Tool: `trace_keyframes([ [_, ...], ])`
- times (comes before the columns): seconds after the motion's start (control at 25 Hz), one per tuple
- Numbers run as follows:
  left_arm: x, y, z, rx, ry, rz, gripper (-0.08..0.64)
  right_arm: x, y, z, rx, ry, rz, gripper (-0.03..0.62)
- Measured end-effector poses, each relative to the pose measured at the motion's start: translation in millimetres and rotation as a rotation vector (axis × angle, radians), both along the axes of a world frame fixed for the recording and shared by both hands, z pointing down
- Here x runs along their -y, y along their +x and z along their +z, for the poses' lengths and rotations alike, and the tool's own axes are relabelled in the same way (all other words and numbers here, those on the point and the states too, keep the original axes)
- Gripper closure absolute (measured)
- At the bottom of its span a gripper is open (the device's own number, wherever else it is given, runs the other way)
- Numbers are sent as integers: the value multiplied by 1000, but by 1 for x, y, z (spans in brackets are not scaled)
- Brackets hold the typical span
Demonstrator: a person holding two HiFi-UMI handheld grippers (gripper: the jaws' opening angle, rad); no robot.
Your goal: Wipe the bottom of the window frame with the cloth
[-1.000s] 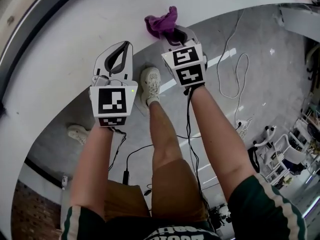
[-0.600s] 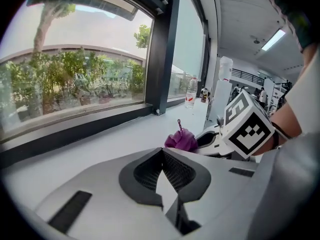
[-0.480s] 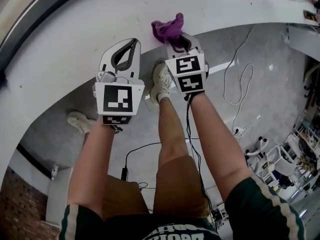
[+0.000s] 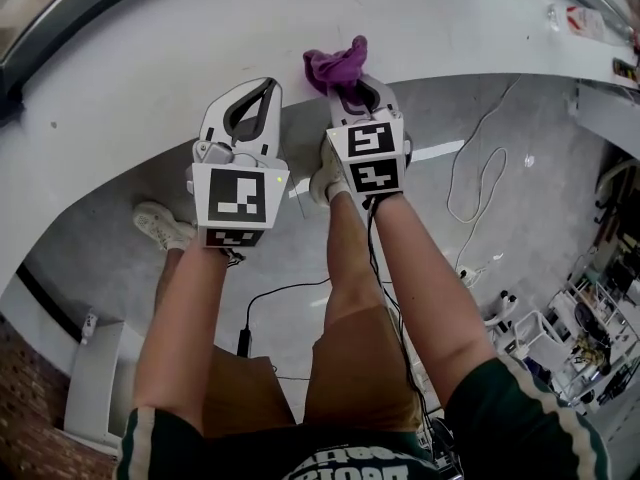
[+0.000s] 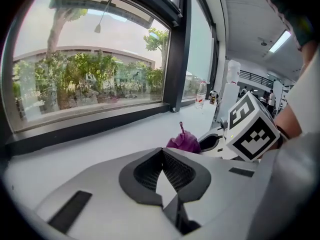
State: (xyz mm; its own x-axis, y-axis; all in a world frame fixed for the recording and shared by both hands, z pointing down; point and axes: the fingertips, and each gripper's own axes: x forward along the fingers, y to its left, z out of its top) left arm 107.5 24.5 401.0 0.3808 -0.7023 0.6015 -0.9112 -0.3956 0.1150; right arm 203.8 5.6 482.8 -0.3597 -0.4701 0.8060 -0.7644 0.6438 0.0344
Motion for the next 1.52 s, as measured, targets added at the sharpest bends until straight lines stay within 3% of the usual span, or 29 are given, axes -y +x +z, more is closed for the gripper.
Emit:
trace_keyframes([
  [0.52,-26,-68,-4,5,-9,-95,551,-29,-77,-1,19,-22,-66,508],
  [0.92,-43,-112,-3,3,-8,-165,551,-42,-112,2,18,-39,-105,508],
  [1.52,-76,-184,-1,19,-23,-256,551,-83,-214,2,52,-67,-234,508],
])
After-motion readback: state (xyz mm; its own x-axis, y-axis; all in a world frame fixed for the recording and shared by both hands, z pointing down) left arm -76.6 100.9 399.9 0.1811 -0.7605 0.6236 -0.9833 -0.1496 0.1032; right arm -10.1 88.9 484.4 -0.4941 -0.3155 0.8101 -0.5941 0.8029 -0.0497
